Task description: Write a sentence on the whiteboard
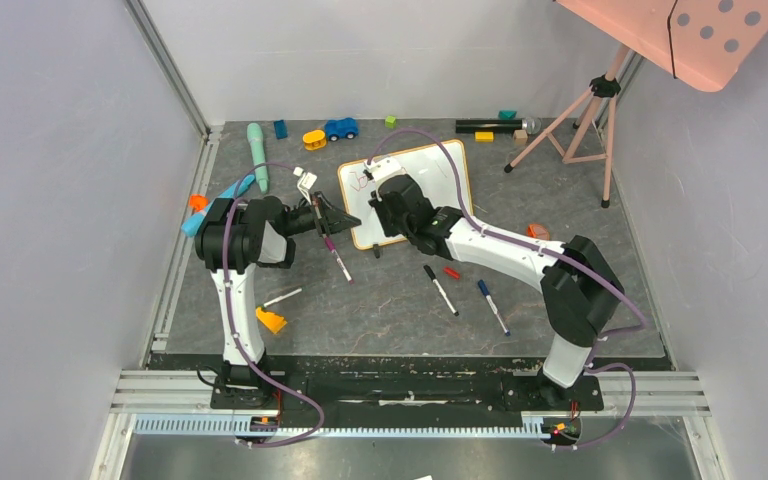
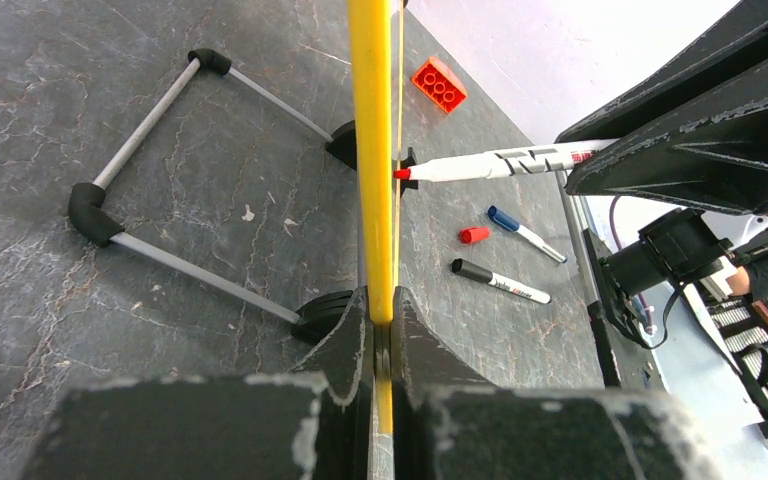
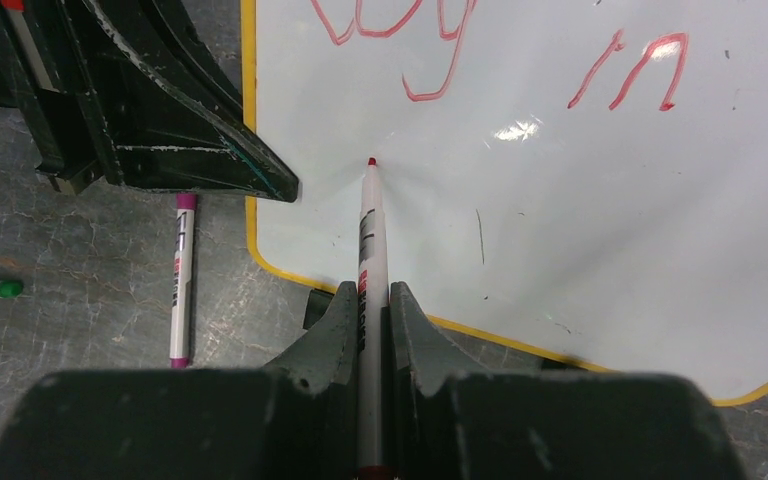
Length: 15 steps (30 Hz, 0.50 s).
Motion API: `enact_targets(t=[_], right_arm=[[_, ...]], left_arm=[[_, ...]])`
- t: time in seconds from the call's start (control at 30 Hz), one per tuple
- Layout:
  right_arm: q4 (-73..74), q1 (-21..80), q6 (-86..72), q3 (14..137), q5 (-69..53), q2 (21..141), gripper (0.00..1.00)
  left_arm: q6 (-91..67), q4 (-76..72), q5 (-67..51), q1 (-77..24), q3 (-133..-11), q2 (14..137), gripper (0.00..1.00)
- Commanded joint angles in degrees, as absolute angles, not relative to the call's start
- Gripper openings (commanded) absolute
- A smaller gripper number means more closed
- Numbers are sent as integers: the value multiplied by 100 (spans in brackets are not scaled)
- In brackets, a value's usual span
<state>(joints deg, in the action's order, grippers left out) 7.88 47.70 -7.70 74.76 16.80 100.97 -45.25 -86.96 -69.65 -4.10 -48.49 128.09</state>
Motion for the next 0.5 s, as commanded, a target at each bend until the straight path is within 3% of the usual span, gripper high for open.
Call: enact_targets(t=[0.0,0.47], right_arm=[[677,4763,-725,7759,1792,10215,0],[835,4764,-737,7550,1397,10202,0]], left_arm=[[-3991,-8922,-7627,-475,-4757,13035,2],[-4002,-8923,-7618,-475,-4755,13043,2]])
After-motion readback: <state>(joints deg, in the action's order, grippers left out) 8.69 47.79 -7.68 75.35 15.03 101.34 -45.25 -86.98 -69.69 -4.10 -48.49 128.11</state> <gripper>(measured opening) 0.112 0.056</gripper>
